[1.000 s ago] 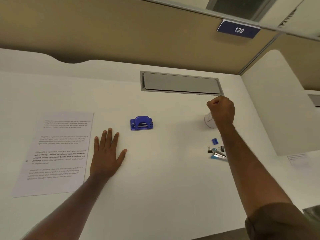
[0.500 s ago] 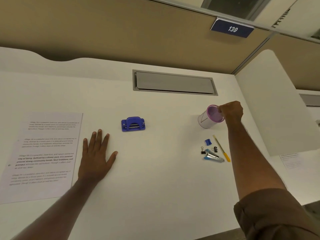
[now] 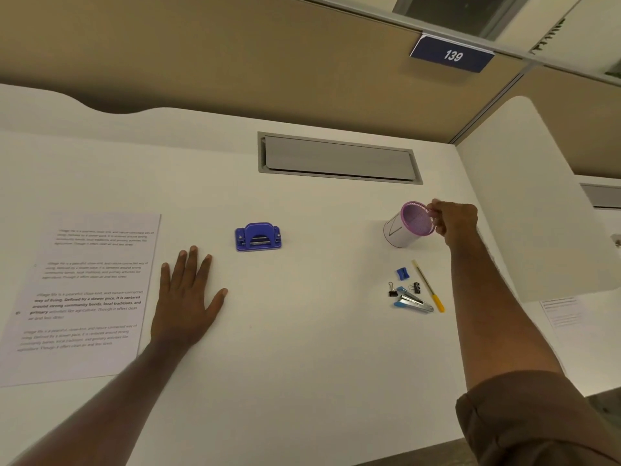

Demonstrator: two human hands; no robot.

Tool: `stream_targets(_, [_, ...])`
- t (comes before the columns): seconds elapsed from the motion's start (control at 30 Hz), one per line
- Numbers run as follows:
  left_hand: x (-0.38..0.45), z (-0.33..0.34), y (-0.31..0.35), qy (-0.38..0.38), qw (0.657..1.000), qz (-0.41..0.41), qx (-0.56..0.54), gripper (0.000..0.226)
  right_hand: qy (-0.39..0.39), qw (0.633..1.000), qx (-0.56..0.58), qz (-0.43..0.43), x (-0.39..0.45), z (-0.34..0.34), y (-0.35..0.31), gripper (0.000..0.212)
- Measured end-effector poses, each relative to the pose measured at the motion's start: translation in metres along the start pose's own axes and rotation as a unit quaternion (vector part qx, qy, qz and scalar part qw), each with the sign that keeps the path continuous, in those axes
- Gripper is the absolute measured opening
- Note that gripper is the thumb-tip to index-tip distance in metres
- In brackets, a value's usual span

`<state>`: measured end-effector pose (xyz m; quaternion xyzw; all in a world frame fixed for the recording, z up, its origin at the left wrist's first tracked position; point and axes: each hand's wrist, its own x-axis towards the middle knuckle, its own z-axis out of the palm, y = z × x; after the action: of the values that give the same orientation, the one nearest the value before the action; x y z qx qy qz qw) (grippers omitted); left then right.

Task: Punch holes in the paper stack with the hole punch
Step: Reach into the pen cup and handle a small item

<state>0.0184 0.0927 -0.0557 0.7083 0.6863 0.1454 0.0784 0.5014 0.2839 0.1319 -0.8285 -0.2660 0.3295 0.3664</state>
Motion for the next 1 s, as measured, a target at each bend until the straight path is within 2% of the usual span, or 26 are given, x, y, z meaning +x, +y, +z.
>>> stream_targets(0.1, [0.0, 0.003, -0.001, 0.001, 1.0, -0.001, 0.004, 0.078, -0.056, 0.985, 0.155, 0.058, -0.004, -0.007, -0.002, 0.023])
stream_targets(0.2, [0.0, 0.006, -0.004, 0.005, 1.0, 0.002, 0.005, 0.077, -0.075, 0.971, 0.22, 0.052, -0.013, -0.012, -0.003, 0.018])
stream_targets(0.4, [-0.002, 0.005, -0.005, 0.006, 1.0, 0.002, 0.015, 0.076, -0.06, 0.987, 0.147, -0.029, -0.057, 0.012, -0.001, 0.007])
stream_targets(0.5, [-0.001, 0.003, -0.004, -0.002, 1.0, 0.002, 0.025, 0.076, -0.102, 0.989, 0.105, -0.027, -0.094, 0.04, 0.015, 0.006])
stream_targets(0.57, [-0.001, 0.003, -0.004, -0.009, 1.0, 0.003, 0.025, 0.076, -0.139, 0.986, 0.068, -0.064, -0.124, 0.063, 0.037, 0.012])
stream_targets(0.63, [-0.001, 0.002, -0.003, -0.012, 1.0, 0.0, 0.023, 0.076, -0.185, 0.976, -0.015, -0.119, -0.159, 0.088, 0.064, 0.019])
stream_targets(0.7, [-0.001, 0.0, -0.002, -0.014, 1.0, 0.001, 0.024, 0.076, -0.223, 0.948, -0.134, -0.181, -0.197, 0.111, 0.091, 0.017])
stream_targets(0.8, [-0.001, 0.0, -0.001, -0.017, 0.999, 0.004, 0.039, 0.075, -0.22, 0.881, -0.29, -0.303, -0.245, 0.136, 0.124, 0.014])
stream_targets(0.87, [0.0, 0.001, 0.0, -0.017, 0.999, 0.006, 0.038, 0.075, -0.217, 0.841, -0.346, -0.355, -0.266, 0.145, 0.137, 0.011])
stream_targets(1.0, [0.001, 0.002, 0.0, -0.01, 0.999, 0.01, 0.029, 0.075, -0.228, 0.781, -0.425, -0.398, -0.287, 0.161, 0.147, 0.015])
